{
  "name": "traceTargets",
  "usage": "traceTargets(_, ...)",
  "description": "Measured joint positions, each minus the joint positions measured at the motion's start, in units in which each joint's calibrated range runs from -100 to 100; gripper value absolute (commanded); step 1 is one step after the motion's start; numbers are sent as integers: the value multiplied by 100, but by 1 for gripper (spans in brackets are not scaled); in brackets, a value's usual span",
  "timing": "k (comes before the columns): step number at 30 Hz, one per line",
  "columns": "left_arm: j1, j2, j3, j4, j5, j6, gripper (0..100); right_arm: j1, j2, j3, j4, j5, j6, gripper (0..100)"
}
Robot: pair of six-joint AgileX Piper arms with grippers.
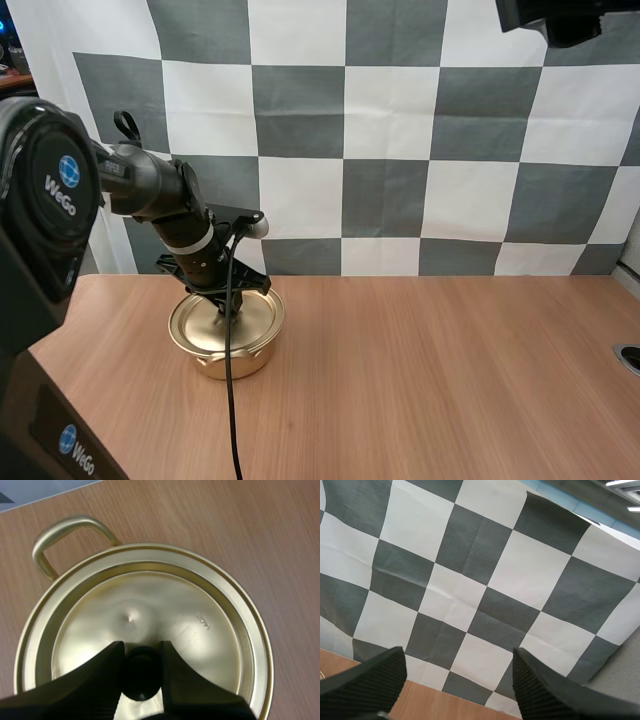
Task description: Open the pot, put the car inside, and close it
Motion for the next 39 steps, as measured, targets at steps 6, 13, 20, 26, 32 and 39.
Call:
traceTargets(6, 0, -16, 11, 14, 60, 0, 65, 0, 0, 0, 0, 0, 0, 100)
traceTargets(13, 0, -16, 16, 5, 444, 459, 100, 0, 0, 0, 62, 0, 0, 100)
traceTargets(20, 0, -25, 16, 17, 434, 535, 100, 0, 0, 0, 352, 0, -117, 100)
traceTargets(26, 0, -79, -83, 24, 453, 535, 100, 0, 0, 0, 379, 0, -117, 100)
traceTargets(32, 0, -236, -431, -60, 742, 293, 100, 0, 0, 0, 379, 0, -126, 100)
traceTargets(39, 0, -926, -445, -323, 590, 533, 100, 0, 0, 0, 379, 0, -151, 100)
